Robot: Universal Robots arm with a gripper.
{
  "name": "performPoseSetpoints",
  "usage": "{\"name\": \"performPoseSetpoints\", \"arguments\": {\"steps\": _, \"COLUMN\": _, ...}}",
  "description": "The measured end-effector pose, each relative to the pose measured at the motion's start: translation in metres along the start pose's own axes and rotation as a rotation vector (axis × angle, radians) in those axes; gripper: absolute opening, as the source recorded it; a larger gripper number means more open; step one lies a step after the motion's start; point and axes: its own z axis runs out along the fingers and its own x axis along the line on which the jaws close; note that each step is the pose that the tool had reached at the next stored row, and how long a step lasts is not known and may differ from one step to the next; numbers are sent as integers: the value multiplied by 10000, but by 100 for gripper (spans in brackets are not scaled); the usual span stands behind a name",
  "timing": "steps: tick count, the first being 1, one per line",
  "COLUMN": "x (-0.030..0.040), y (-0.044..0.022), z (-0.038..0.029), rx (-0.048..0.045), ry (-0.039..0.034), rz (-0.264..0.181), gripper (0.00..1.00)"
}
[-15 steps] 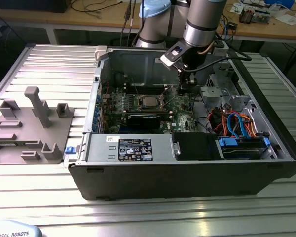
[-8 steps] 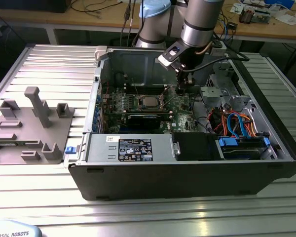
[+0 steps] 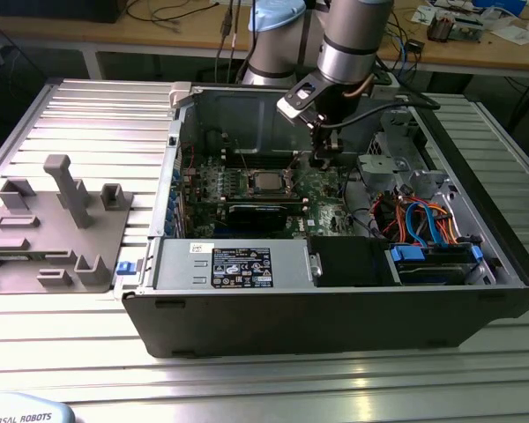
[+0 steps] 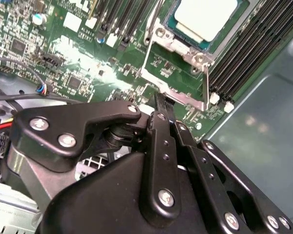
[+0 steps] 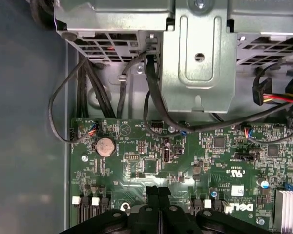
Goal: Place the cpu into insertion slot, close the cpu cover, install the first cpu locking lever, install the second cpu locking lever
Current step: 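Close the cpu cover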
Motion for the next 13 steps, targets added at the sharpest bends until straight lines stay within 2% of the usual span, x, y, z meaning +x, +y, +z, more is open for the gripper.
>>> {"name": "performPoseSetpoints", "arguments": {"steps": 13, "x": 5, "y": -220, "z": 8, "rx": -1, "ry": 6, "rz": -1, "gripper": 11}}
